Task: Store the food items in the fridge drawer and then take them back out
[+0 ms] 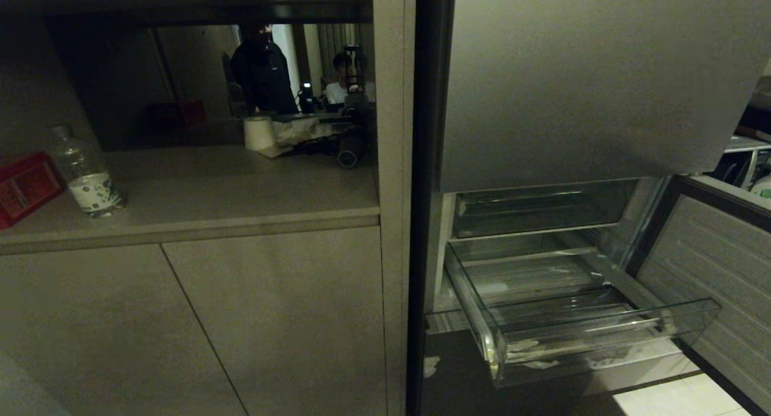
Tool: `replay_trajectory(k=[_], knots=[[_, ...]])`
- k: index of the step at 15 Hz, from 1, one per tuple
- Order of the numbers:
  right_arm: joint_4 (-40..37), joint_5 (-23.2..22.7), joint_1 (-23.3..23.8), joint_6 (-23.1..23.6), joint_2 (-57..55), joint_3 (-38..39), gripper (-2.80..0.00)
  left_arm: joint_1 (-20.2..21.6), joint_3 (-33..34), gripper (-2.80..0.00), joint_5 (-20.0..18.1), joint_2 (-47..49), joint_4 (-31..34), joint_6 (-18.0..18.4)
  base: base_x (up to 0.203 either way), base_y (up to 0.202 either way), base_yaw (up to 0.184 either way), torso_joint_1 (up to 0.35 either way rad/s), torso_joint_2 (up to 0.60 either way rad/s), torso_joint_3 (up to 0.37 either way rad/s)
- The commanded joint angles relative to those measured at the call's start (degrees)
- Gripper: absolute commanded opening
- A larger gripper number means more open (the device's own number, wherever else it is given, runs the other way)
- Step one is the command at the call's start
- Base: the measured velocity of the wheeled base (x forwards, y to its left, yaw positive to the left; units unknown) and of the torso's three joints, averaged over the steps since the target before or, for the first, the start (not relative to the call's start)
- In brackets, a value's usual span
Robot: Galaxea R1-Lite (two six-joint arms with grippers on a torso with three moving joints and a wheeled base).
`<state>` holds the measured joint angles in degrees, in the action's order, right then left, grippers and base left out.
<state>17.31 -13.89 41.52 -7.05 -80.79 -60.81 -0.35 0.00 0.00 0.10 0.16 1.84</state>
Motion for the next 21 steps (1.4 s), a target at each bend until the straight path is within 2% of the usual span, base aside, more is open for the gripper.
replay_trajectory(k=[1,3,6,8,10,14,18,21], knots=[[0.1,1.2,-16.2,1.1,1.5,6.2,-2.8,0.0,0.0,-2.8,0.0,0.1,0.0,0.0,0.0,0.0,0.0,0.0,0.0,0.0],[0.1,4.7,-21.5,1.6,2.4,15.6,-2.8,0.0,0.0,-2.8,0.0,0.1,0.0,0.0,0.0,0.0,0.0,0.0,0.0,0.0],[3.2,9.9,-23.8,2.2,-0.2,29.2,-2.8,0.0,0.0,-2.8,0.0,0.1,0.0,0.0,0.0,0.0,0.0,0.0,0.0,0.0],[7.4,8.1,-24.1,5.4,-4.9,37.1,-2.8,0.0,0.0,-2.8,0.0,0.1,0.0,0.0,0.0,0.0,0.0,0.0,0.0,0.0],[9.5,6.1,-24.2,7.5,-7.3,40.5,-2.8,0.0,0.0,-2.8,0.0,0.1,0.0,0.0,0.0,0.0,0.0,0.0,0.0,0.0],[9.6,6.3,-24.3,8.6,-16.4,38.6,-2.8,0.0,0.0,-2.8,0.0,0.1,0.0,0.0,0.0,0.0,0.0,0.0,0.0,0.0],[8.8,6.3,-26.5,13.4,-30.0,32.4,-2.8,0.0,0.0,-2.8,0.0,0.1,-0.1,0.0,0.0,0.0,0.0,0.0,0.0,0.0],[8.9,6.1,-28.7,14.2,-37.2,25.6,-2.8,0.0,0.0,-2.8,0.0,0.1,-0.1,0.0,0.0,0.0,0.0,0.0,0.0,0.0]])
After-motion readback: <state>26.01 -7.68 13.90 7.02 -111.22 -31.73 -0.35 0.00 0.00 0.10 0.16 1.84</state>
